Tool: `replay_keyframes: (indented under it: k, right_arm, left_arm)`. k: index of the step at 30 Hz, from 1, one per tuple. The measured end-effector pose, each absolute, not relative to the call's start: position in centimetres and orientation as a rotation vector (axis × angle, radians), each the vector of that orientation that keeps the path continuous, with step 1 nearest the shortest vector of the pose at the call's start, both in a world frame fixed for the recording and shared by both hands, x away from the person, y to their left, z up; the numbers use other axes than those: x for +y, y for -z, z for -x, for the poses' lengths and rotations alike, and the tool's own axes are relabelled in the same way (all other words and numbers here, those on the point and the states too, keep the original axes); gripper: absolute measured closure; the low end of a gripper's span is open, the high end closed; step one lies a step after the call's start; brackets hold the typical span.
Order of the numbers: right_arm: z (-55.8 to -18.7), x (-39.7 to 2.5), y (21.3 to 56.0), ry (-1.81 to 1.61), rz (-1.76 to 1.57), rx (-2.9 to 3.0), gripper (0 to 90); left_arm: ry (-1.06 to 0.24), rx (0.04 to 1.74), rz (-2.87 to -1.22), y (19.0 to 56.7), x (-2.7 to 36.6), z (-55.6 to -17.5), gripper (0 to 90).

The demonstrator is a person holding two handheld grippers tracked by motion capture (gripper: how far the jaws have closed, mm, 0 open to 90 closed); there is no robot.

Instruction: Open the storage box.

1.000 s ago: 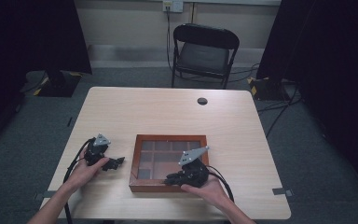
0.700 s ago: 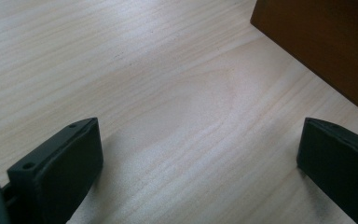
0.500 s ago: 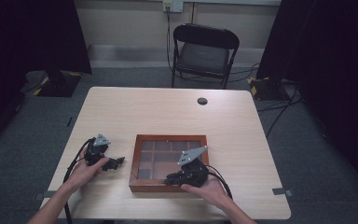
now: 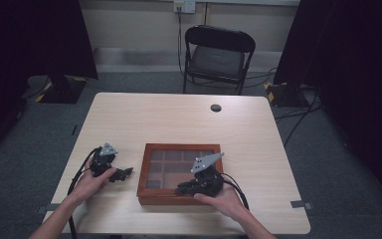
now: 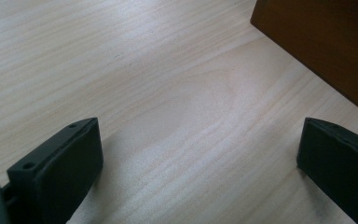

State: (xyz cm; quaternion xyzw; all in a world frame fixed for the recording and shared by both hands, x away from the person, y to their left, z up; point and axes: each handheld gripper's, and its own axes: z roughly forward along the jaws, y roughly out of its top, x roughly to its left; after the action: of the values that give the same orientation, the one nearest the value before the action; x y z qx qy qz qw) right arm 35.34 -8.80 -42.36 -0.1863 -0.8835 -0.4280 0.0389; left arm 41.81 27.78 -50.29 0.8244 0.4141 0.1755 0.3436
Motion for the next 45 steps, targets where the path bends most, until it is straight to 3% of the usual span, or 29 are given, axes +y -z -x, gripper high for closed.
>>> replay_keyframes:
  k: [45]
  right_arm:
    - [-36.9, -9.2, 38.3, 1.38, 0.57, -2.652, 82.1]
  left_arm:
    - [-0.455, 1.075, -2.143, 50.3, 27.8, -41.8, 0.0]
